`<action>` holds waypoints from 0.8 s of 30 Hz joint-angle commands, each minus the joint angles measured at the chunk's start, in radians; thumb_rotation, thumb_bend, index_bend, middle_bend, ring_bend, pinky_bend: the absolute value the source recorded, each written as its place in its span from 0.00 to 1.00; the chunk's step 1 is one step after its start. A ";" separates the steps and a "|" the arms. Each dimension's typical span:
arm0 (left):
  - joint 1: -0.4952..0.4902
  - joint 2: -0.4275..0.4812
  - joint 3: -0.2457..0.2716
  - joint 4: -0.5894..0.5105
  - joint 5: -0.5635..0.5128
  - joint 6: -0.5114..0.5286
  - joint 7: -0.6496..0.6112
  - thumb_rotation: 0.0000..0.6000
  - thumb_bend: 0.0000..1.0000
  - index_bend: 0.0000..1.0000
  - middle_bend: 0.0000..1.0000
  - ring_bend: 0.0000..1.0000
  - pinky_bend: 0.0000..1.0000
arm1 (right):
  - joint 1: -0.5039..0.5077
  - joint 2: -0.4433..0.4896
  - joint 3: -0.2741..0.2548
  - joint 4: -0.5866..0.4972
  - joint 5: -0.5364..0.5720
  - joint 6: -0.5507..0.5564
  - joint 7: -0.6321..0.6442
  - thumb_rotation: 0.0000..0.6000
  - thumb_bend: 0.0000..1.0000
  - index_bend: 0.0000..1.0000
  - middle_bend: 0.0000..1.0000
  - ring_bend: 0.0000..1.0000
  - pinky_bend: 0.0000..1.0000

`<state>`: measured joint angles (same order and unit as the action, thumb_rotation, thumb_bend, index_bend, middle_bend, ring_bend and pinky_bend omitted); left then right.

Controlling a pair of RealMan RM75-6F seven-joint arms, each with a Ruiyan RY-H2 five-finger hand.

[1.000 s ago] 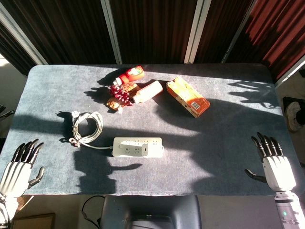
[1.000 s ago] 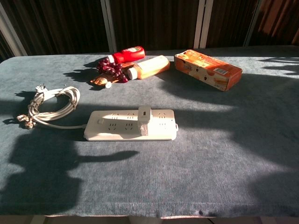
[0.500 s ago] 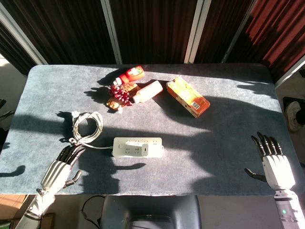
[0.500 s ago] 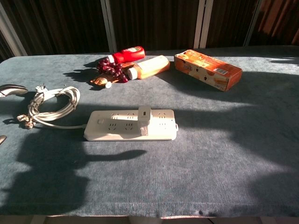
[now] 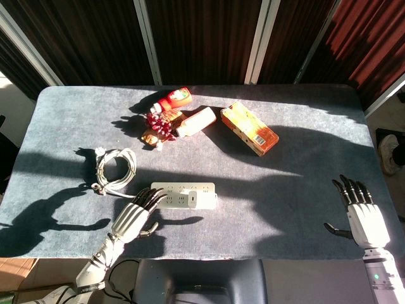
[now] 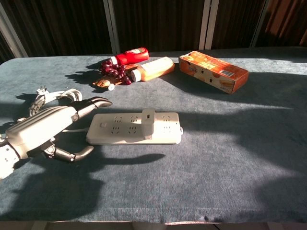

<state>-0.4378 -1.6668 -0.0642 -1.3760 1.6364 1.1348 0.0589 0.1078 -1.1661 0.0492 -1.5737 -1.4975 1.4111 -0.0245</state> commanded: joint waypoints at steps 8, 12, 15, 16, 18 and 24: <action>-0.093 -0.184 -0.045 0.117 -0.038 -0.029 0.137 1.00 0.38 0.00 0.00 0.00 0.07 | 0.005 0.012 0.005 -0.009 0.029 -0.021 0.012 1.00 0.16 0.00 0.00 0.00 0.00; -0.115 -0.236 -0.060 0.158 -0.056 -0.031 0.188 1.00 0.38 0.00 0.00 0.00 0.07 | 0.003 0.019 0.004 -0.015 0.027 -0.018 0.020 1.00 0.16 0.00 0.00 0.00 0.00; -0.132 -0.277 -0.077 0.187 -0.083 -0.039 0.207 1.00 0.38 0.00 0.00 0.00 0.07 | 0.003 0.024 0.004 -0.017 0.028 -0.019 0.028 1.00 0.16 0.00 0.00 0.00 0.00; -0.138 -0.287 -0.084 0.193 -0.091 -0.042 0.210 1.00 0.38 0.00 0.00 0.00 0.07 | 0.003 0.026 0.003 -0.019 0.029 -0.022 0.031 1.00 0.16 0.00 0.00 0.00 0.00; -0.150 -0.307 -0.096 0.206 -0.101 -0.043 0.219 1.00 0.38 0.00 0.00 0.00 0.07 | 0.005 0.029 0.002 -0.021 0.033 -0.029 0.034 1.00 0.16 0.00 0.00 0.00 0.00; -0.181 -0.351 -0.103 0.215 -0.101 -0.028 0.233 1.00 0.38 0.00 0.00 0.00 0.07 | 0.007 0.036 -0.001 -0.029 0.033 -0.036 0.033 1.00 0.16 0.00 0.00 0.00 0.00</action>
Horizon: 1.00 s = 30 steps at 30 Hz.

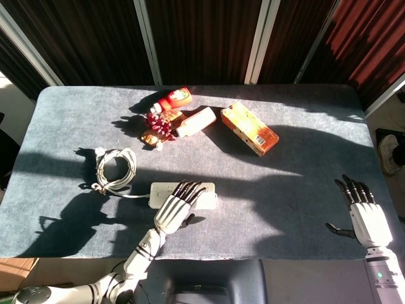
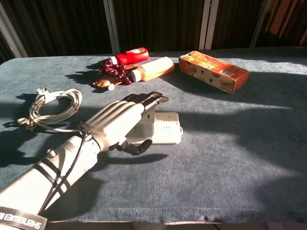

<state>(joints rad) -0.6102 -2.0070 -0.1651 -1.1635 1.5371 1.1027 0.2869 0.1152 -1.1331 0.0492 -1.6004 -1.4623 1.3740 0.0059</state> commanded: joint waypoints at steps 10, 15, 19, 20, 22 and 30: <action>-0.043 -0.090 -0.036 0.113 -0.084 -0.033 0.020 1.00 0.38 0.00 0.00 0.00 0.07 | -0.009 0.029 -0.008 -0.010 -0.022 0.018 0.053 1.00 0.16 0.00 0.00 0.00 0.00; -0.056 -0.120 -0.034 0.153 -0.104 -0.048 0.006 1.00 0.38 0.00 0.00 0.00 0.07 | -0.011 0.034 -0.006 -0.008 -0.021 0.021 0.067 1.00 0.16 0.00 0.00 0.00 0.00; -0.069 -0.136 -0.035 0.166 -0.100 -0.034 -0.001 1.00 0.38 0.00 0.00 0.00 0.07 | -0.012 0.040 -0.008 -0.011 -0.023 0.021 0.074 1.00 0.16 0.00 0.00 0.00 0.00; -0.070 -0.137 -0.036 0.168 -0.100 -0.031 -0.001 1.00 0.38 0.00 0.00 0.00 0.07 | -0.013 0.041 -0.009 -0.011 -0.025 0.022 0.075 1.00 0.16 0.00 0.00 0.00 0.00; -0.072 -0.141 -0.037 0.173 -0.102 -0.025 0.001 1.00 0.38 0.00 0.00 0.00 0.08 | -0.013 0.042 -0.010 -0.010 -0.026 0.023 0.077 1.00 0.16 0.00 0.00 0.00 0.00; -0.070 -0.135 -0.035 0.168 -0.112 -0.009 -0.011 1.00 0.43 0.01 0.09 0.09 0.16 | -0.014 0.043 -0.014 -0.011 -0.032 0.023 0.075 1.00 0.16 0.00 0.00 0.00 0.00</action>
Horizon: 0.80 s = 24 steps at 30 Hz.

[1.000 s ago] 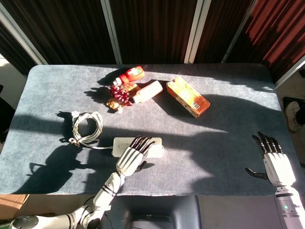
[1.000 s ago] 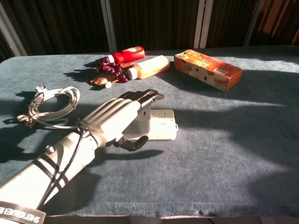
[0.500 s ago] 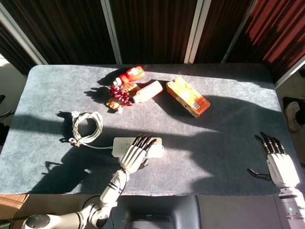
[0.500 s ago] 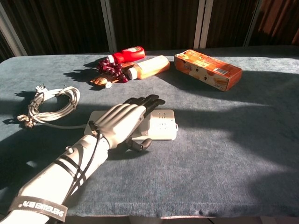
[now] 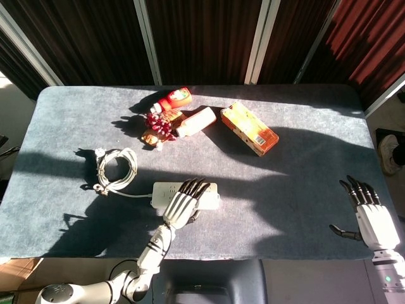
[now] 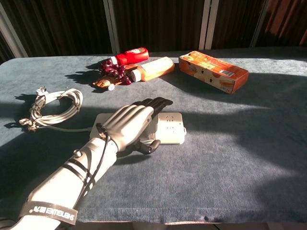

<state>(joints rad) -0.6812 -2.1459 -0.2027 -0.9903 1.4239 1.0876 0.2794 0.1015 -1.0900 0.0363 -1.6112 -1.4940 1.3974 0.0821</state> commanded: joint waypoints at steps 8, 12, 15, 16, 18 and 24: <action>0.002 0.024 0.007 -0.045 -0.004 0.018 0.000 1.00 0.51 0.12 0.21 0.18 0.24 | 0.004 -0.006 -0.003 0.000 -0.003 -0.008 -0.019 1.00 0.16 0.00 0.00 0.00 0.00; 0.004 0.030 0.011 -0.047 -0.018 0.005 0.001 1.00 0.53 0.19 0.29 0.27 0.33 | 0.016 -0.023 -0.014 0.021 -0.047 -0.007 -0.011 1.00 0.16 0.00 0.00 0.00 0.00; 0.009 0.039 0.028 -0.056 -0.018 -0.002 0.000 1.00 0.54 0.22 0.33 0.30 0.38 | 0.043 -0.064 -0.021 0.072 -0.112 -0.008 0.010 1.00 0.19 0.00 0.00 0.00 0.00; 0.009 0.042 0.034 -0.061 -0.014 -0.002 0.000 1.00 0.54 0.23 0.33 0.31 0.39 | 0.059 -0.089 -0.020 0.103 -0.138 -0.009 0.013 1.00 0.24 0.00 0.01 0.00 0.02; 0.010 0.043 0.040 -0.068 -0.010 0.001 0.001 1.00 0.53 0.23 0.34 0.32 0.40 | 0.087 -0.128 -0.020 0.145 -0.171 -0.021 0.013 1.00 0.39 0.00 0.05 0.00 0.04; 0.006 0.040 0.035 -0.073 -0.009 0.011 0.001 1.00 0.53 0.24 0.35 0.33 0.40 | 0.196 -0.229 -0.029 0.213 -0.263 -0.109 -0.024 1.00 0.61 0.05 0.10 0.00 0.07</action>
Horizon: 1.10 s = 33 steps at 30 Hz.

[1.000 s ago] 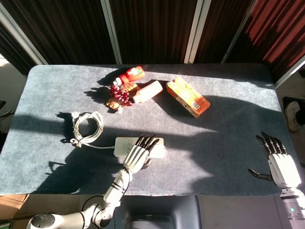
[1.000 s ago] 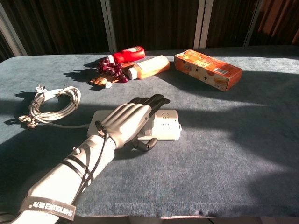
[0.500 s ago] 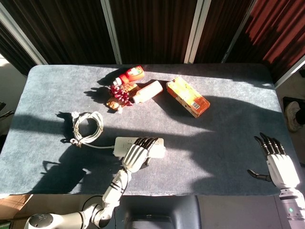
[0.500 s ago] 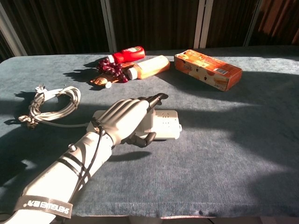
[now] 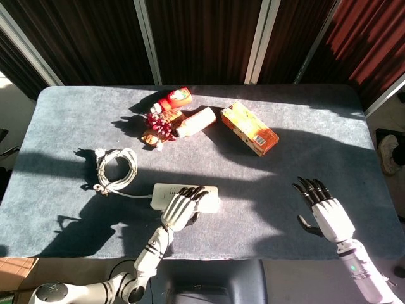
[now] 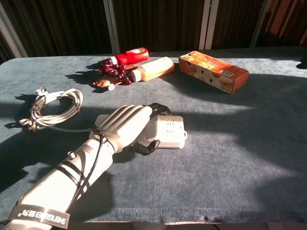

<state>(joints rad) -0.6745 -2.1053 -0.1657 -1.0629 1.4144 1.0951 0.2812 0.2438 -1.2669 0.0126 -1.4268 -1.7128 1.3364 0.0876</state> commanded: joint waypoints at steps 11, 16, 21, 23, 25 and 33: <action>0.002 0.004 0.005 0.000 0.012 0.026 -0.017 1.00 0.53 0.24 0.34 0.33 0.39 | 0.206 -0.227 -0.035 0.094 -0.093 -0.224 -0.084 1.00 0.78 0.07 0.11 0.00 0.07; 0.002 0.007 0.005 -0.006 0.017 0.036 -0.015 1.00 0.53 0.24 0.34 0.33 0.39 | 0.245 -0.286 -0.040 0.116 -0.071 -0.273 -0.054 1.00 0.87 0.08 0.12 0.00 0.07; 0.005 0.013 0.007 -0.016 0.011 0.035 -0.010 1.00 0.53 0.24 0.34 0.32 0.38 | 0.275 -0.335 -0.035 0.130 -0.061 -0.288 -0.067 1.00 0.94 0.08 0.12 0.00 0.07; 0.006 0.014 0.009 -0.021 0.010 0.035 -0.010 1.00 0.53 0.24 0.34 0.32 0.38 | 0.284 -0.349 -0.030 0.132 -0.046 -0.302 -0.079 1.00 0.94 0.08 0.12 0.00 0.07; 0.007 0.015 0.009 -0.022 0.010 0.034 -0.010 1.00 0.53 0.24 0.34 0.32 0.38 | 0.286 -0.352 -0.028 0.131 -0.040 -0.307 -0.082 1.00 0.94 0.08 0.12 0.00 0.07; 0.006 0.019 0.008 -0.035 0.016 0.046 -0.009 1.00 0.52 0.24 0.34 0.32 0.38 | 0.331 -0.400 -0.012 0.134 0.039 -0.415 -0.160 1.00 1.00 0.12 0.15 0.02 0.07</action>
<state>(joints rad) -0.6684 -2.0870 -0.1580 -1.0979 1.4303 1.1406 0.2719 0.5604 -1.6500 -0.0046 -1.2945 -1.6962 0.9441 -0.0449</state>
